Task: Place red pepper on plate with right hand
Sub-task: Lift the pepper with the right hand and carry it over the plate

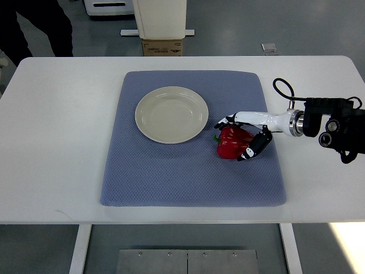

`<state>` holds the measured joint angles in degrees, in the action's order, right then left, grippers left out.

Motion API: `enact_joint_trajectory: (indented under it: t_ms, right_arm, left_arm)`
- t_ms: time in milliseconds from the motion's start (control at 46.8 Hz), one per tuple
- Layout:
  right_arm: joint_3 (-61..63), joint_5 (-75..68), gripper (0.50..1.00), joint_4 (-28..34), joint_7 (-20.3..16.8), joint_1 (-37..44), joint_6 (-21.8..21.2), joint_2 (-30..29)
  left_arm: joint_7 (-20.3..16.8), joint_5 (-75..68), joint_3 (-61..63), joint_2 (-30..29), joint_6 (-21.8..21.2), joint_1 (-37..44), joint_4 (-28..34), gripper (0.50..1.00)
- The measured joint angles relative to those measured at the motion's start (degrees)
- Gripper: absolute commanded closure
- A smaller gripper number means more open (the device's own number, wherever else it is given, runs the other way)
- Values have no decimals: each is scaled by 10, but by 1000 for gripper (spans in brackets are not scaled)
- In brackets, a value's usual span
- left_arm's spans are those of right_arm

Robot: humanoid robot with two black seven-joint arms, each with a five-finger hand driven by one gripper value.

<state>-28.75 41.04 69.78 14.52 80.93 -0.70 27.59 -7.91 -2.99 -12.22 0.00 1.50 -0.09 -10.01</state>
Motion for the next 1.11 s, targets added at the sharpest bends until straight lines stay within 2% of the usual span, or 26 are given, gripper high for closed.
enact_joint_trajectory:
  t_ms: [107,363,555,875,1110]
  right_arm:
    - [-1,0,672,-3,0,-2,0,0]
    - [-2,0,818,-12,-1,-4,0,0]
    - [-2,0,996,-17,-1,-3,-1,1]
    - [26,-9,1000,-25,-10,27,-2,1]
    - [70,-16,1000,-52,-28,30,-7,-33]
  left_arm:
    - [0,0,0,0,0,0,0,500]
    - [0,0,0,0,0,0,0,500]
    - [0,0,0,0,0,0,0,500]
    - [0,0,0,0,0,0,0,500]
    - [0,0,0,0,0,0,0,500]
